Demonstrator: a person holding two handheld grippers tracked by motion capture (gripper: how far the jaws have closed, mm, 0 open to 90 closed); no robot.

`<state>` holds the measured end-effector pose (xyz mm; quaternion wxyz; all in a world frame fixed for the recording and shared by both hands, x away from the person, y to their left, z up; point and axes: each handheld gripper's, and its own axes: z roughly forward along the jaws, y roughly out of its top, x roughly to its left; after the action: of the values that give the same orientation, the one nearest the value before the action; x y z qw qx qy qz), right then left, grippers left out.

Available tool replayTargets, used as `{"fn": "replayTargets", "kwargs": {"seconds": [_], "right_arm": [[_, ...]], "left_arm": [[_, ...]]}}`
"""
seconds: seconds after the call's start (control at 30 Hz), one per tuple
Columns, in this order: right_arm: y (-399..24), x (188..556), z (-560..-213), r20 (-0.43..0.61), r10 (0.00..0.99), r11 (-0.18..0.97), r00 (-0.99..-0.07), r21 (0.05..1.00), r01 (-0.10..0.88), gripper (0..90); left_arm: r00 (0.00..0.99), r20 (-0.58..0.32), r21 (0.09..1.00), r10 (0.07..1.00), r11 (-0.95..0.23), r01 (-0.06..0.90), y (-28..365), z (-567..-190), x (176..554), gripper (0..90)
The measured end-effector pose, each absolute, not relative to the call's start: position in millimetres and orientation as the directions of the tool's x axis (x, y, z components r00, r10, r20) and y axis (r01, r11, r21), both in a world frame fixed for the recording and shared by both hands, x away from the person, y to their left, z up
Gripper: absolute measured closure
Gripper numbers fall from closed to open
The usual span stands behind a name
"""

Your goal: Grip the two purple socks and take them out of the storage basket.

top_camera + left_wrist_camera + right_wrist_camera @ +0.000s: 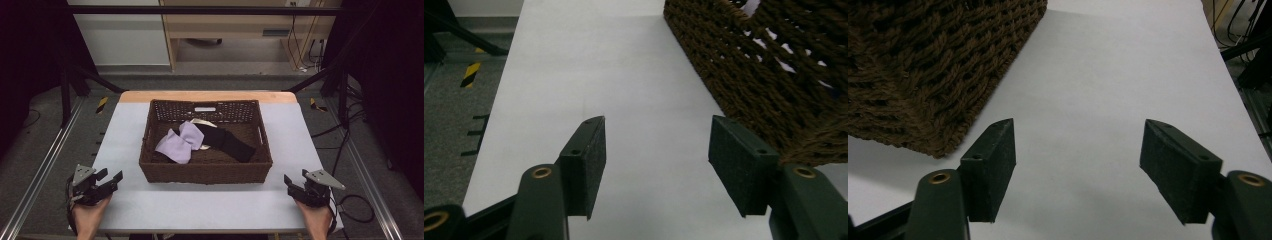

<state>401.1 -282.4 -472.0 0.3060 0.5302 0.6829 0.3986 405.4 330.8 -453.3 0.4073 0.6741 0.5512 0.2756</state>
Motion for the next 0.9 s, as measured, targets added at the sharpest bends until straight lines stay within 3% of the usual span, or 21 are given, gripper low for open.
{"fn": "replayTargets", "kwargs": {"seconds": [0.47,0.9], "right_arm": [[-279.1,395.9,-470.8,0.038,0.958,0.092,-0.283,0.896,0.434,27.5],[-282.2,395.8,-478.2,0.031,0.971,0.076,-0.238,0.900,0.429,24.0]], "left_arm": [[0.293,-0.058,0.878,0.954,-0.091,0.470,314.1,-440.0,398.7,39.8],[0.305,-0.085,0.901,0.949,-0.057,0.430,311.3,-415.6,399.7,39.4]]}}
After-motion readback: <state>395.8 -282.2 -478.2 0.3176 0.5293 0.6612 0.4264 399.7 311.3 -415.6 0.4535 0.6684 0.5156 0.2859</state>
